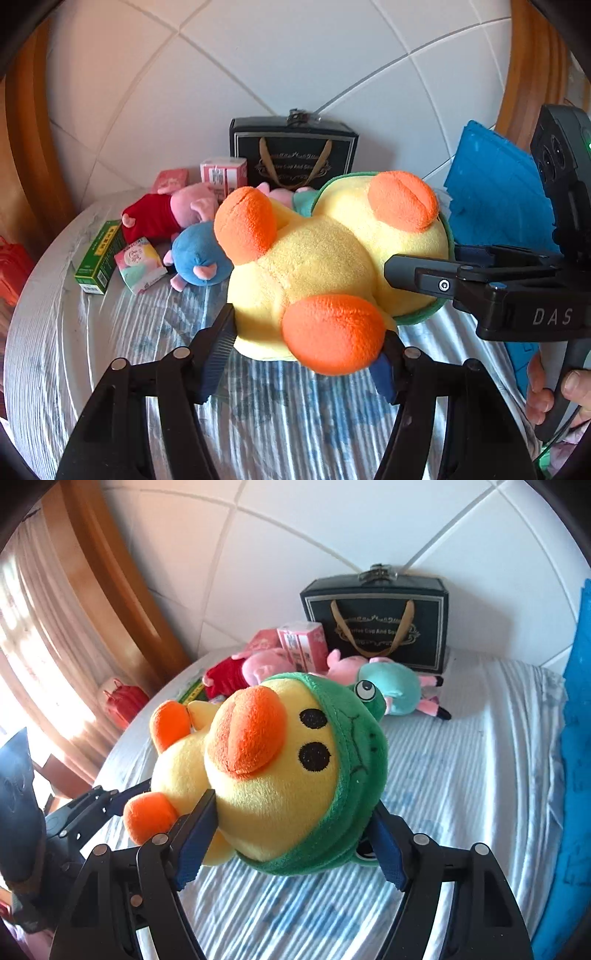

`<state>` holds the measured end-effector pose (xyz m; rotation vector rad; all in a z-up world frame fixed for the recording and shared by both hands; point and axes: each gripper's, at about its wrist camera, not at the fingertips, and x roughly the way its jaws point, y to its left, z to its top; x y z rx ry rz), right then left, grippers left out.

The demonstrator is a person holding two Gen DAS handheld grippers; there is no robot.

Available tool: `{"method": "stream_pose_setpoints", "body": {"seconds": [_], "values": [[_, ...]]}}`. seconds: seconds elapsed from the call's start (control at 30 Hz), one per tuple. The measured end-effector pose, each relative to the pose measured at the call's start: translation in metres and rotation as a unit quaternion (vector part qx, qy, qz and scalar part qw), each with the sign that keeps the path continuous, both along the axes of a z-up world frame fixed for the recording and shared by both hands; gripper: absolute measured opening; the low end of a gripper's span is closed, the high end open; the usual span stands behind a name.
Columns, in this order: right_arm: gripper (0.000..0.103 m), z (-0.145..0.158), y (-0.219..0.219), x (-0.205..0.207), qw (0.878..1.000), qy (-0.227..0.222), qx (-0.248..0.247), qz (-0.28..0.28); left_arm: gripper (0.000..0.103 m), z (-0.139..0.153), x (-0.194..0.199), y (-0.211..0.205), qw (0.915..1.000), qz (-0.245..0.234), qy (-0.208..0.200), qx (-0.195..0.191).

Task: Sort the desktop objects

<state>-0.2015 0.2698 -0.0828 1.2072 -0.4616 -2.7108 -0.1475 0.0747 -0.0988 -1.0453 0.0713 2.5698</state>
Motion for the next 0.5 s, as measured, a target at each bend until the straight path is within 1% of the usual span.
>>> {"method": "stream_pose_setpoints", "body": {"seconds": [0.07, 0.1, 0.13, 0.17, 0.2, 0.23, 0.27, 0.37, 0.4, 0.43, 0.47, 0.5], "values": [[0.074, 0.023, -0.001, 0.026, 1.0, 0.022, 0.007, -0.008, 0.054, 0.019, 0.023, 0.005, 0.9996, -0.009, 0.025, 0.006], [0.063, 0.033, -0.001, 0.041, 0.999, 0.033, 0.008, -0.007, 0.05, 0.028, 0.034, 0.009, 0.9993, -0.019, 0.032, 0.01], [0.041, 0.043, -0.001, 0.055, 0.999, 0.047, 0.001, 0.0, 0.05, 0.035, 0.043, 0.014, 0.999, -0.025, 0.035, 0.014], [0.035, 0.052, -0.001, 0.067, 0.998, 0.058, -0.007, 0.005, 0.05, 0.042, 0.052, 0.02, 0.9986, -0.032, 0.038, 0.02], [0.035, 0.058, -0.001, 0.075, 0.998, 0.057, 0.002, -0.009, 0.05, 0.045, 0.06, 0.027, 0.9981, -0.039, 0.044, 0.018], [0.036, 0.06, 0.001, 0.079, 0.999, 0.041, 0.013, -0.026, 0.05, 0.046, 0.065, 0.036, 0.9982, -0.037, 0.047, -0.001], [0.036, 0.06, 0.004, 0.084, 0.999, 0.032, 0.013, -0.033, 0.05, 0.046, 0.07, 0.041, 0.9981, -0.036, 0.049, -0.012], [0.038, 0.05, 0.016, 0.101, 0.998, 0.018, 0.018, -0.05, 0.05, 0.034, 0.077, 0.037, 0.9995, -0.024, 0.022, -0.002], [0.044, 0.043, 0.019, 0.108, 0.998, 0.008, 0.018, -0.055, 0.053, 0.026, 0.077, 0.033, 0.9998, -0.016, 0.008, -0.002], [0.055, 0.034, 0.023, 0.111, 0.998, -0.004, 0.015, -0.057, 0.06, 0.016, 0.076, 0.028, 1.0, -0.005, -0.006, -0.003], [0.062, 0.024, 0.027, 0.114, 0.998, -0.015, 0.014, -0.06, 0.063, 0.006, 0.075, 0.024, 0.9997, 0.007, -0.022, -0.007], [0.079, 0.014, 0.03, 0.117, 0.998, -0.027, 0.013, -0.063, 0.064, -0.004, 0.073, 0.02, 0.999, 0.019, -0.04, -0.007]]}}
